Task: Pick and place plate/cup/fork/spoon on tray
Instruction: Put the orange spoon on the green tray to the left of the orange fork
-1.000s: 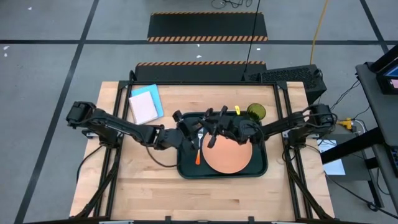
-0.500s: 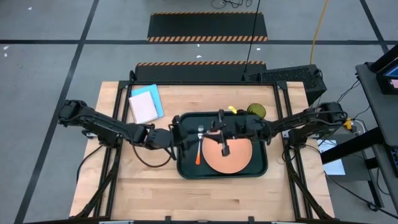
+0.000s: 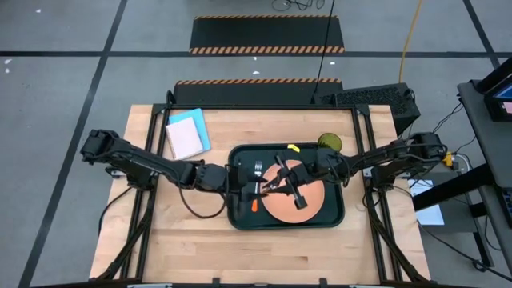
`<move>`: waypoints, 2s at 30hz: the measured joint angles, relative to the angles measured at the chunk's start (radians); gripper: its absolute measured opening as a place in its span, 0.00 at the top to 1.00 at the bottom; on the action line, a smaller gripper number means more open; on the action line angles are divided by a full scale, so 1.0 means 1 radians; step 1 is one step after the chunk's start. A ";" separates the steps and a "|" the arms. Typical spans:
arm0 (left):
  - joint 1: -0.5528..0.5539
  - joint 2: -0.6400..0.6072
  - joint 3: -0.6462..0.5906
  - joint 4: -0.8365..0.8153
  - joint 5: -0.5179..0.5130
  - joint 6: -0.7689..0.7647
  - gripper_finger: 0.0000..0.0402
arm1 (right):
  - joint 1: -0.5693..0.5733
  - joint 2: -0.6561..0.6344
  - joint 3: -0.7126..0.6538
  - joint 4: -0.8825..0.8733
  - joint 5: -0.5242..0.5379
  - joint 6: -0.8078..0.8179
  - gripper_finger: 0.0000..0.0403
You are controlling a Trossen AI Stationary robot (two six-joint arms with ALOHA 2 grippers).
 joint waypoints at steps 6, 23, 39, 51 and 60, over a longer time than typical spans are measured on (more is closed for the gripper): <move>0.042 0.066 0.001 0.091 0.146 0.003 0.40 | 0.000 0.000 0.000 0.002 -0.050 -0.022 0.91; 0.089 0.088 0.000 0.111 0.296 0.028 0.79 | -0.026 0.000 0.000 -0.016 -0.104 -0.011 0.91; 0.084 0.057 0.000 0.055 0.283 -0.009 0.82 | -0.027 -0.014 0.002 -0.040 -0.054 0.034 0.83; 0.027 -0.025 0.001 -0.108 0.096 -0.094 0.82 | 0.059 -0.309 0.002 -0.605 0.386 0.025 0.57; -0.070 -0.071 -0.001 -0.291 -0.179 -0.342 0.82 | 0.163 -0.459 0.001 -1.022 0.709 0.062 0.52</move>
